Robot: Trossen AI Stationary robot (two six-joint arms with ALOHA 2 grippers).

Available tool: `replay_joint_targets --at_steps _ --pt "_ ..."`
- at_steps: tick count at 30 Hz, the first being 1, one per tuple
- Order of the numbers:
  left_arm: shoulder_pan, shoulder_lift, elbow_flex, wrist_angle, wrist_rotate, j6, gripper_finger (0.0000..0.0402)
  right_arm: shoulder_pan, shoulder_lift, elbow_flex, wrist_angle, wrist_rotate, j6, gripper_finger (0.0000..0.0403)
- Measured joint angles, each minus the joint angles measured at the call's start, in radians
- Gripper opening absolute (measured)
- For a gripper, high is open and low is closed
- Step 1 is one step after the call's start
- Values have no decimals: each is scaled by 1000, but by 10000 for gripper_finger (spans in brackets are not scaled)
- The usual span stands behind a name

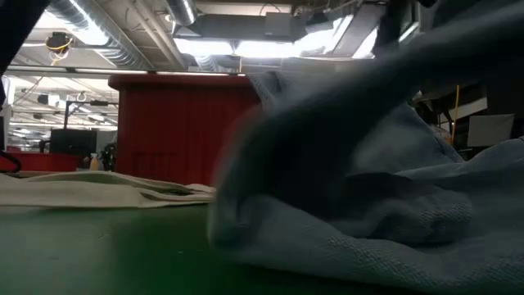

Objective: Fold laundry
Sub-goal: Fold the blue jeans

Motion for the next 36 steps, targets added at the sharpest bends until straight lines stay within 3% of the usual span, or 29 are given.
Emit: replay_joint_targets --at_steps 8,19,27,36 --pt "6 96 107 -6 2 -33 5 0 -1 0 -1 0 0 145" --pt "-10 95 112 76 -22 -49 5 0 0 0 -1 0 -1 145" --pt "-15 96 111 71 -101 75 5 0 0 0 -1 0 -1 145" --pt "-27 189 111 206 -56 42 5 0 1 0 20 0 -2 145"
